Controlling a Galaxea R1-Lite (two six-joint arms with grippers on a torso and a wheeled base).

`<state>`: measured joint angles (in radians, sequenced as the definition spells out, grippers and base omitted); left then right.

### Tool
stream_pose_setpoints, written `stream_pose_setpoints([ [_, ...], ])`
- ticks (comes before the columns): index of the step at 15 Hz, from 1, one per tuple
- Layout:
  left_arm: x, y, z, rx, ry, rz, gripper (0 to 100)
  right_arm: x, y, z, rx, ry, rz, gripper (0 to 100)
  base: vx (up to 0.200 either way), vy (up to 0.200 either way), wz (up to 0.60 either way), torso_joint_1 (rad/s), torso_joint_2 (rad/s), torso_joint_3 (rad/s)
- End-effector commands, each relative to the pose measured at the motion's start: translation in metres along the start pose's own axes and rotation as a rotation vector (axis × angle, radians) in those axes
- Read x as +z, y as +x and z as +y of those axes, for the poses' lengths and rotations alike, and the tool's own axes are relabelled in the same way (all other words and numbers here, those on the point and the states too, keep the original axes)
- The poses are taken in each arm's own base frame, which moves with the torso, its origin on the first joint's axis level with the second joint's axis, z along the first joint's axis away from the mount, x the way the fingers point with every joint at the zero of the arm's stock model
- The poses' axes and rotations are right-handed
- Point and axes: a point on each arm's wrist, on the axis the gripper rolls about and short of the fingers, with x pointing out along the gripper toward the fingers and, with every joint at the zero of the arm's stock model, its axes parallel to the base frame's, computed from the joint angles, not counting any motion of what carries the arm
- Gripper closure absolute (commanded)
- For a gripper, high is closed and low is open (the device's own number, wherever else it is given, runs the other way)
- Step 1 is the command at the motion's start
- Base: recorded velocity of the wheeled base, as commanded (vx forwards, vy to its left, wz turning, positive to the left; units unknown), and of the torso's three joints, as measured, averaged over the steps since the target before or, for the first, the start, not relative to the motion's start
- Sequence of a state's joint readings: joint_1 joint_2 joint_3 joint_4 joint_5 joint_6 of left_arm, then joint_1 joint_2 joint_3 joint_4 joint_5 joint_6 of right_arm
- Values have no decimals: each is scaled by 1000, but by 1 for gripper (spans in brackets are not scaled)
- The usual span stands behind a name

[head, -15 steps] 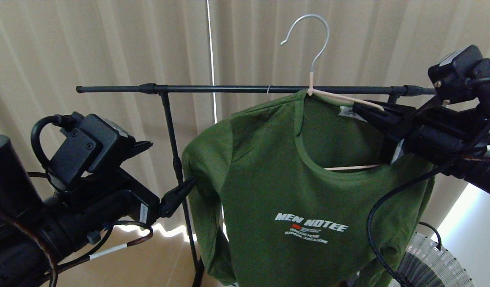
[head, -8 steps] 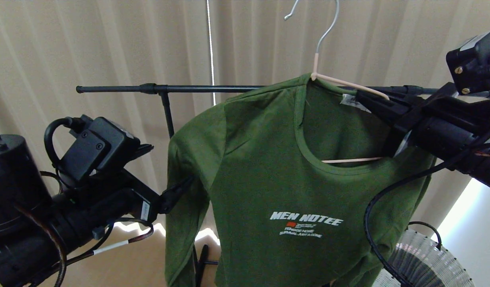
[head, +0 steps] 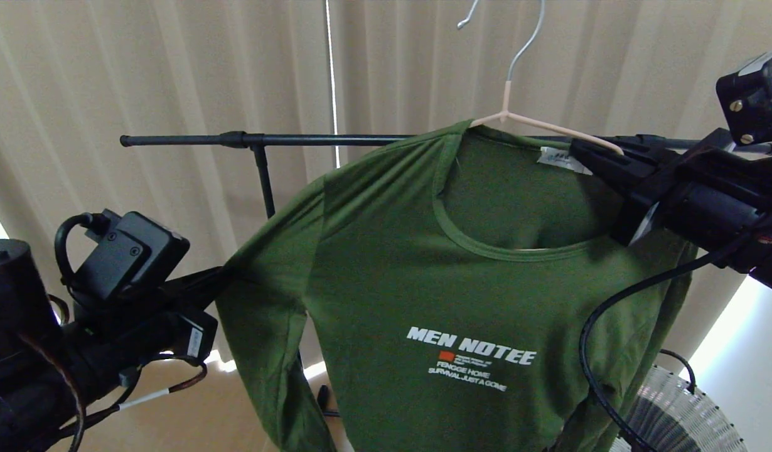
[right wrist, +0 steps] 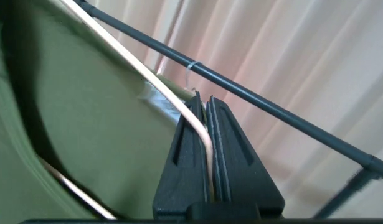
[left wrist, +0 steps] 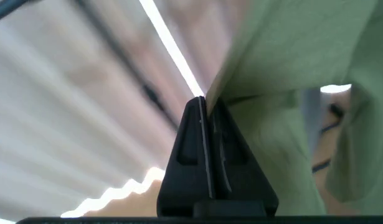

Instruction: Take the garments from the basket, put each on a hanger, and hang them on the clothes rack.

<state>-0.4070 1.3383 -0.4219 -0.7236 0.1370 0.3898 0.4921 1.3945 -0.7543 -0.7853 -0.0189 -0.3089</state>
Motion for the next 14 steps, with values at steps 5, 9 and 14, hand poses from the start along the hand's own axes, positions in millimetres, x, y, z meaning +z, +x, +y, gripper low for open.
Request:
stream_pose_setpoints([
  [5,-6,-5,8,38,-15,17,100,-4,-2,-8,-34,-3,16,100,0,0,0,0,0,0],
  [9,-4,-7,8,39,-22,4,0,-6,-4,-9,-44,-4,26,100,0,0,0,0,0,0],
  [14,1,-35,11,-63,-73,-122,0,-19,-29,-49,-227,-32,132,100,0,0,0,0,0,0],
])
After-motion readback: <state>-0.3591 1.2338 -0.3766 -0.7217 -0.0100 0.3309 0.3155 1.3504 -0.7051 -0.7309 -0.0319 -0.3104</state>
